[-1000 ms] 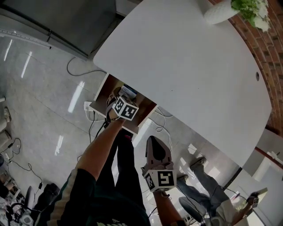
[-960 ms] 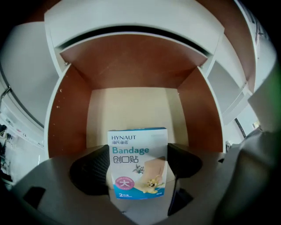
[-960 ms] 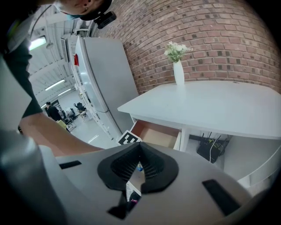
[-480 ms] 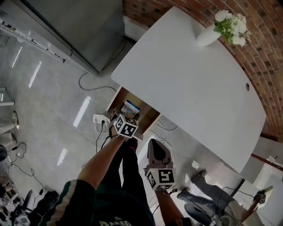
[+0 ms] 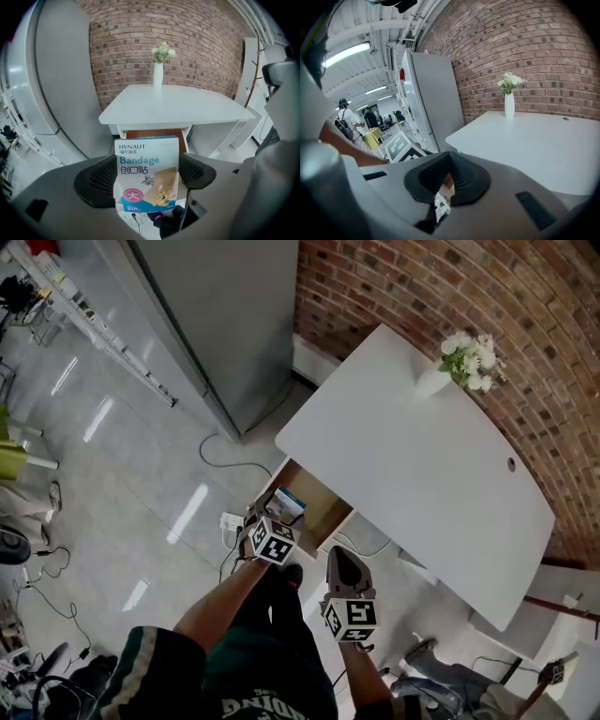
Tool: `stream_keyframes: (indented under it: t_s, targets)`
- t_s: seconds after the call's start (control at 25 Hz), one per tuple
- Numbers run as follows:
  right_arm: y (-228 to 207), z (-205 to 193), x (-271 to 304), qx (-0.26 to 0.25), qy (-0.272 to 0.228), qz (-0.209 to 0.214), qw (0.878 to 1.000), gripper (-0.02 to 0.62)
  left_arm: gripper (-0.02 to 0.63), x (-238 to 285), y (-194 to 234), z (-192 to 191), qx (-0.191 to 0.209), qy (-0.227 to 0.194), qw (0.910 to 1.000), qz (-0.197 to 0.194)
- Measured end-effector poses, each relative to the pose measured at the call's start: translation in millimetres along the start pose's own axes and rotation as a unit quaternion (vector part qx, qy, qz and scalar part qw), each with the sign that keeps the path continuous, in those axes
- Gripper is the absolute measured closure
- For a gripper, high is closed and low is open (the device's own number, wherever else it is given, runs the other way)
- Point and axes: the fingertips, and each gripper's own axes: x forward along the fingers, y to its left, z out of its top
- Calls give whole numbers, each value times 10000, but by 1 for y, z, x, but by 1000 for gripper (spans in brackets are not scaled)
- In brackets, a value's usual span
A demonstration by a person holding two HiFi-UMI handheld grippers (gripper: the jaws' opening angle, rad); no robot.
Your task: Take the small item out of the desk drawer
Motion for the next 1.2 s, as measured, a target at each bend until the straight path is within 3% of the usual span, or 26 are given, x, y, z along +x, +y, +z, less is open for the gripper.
stream_keyframes:
  t_s: [0.44, 0.84, 1.2]
  targets:
    - [24, 64, -12, -410, -468, 155, 9979, 571, 181, -115, 9, 69, 245, -980, 9948, 122]
    - [35, 140, -30, -789, -1231, 154, 9891, 571, 181, -200, 34, 124, 442, -1802, 9817, 422]
    - [46, 172, -35, -985, -1603, 210, 9819, 571, 181, -242, 53, 161, 509, -2303, 9694, 680]
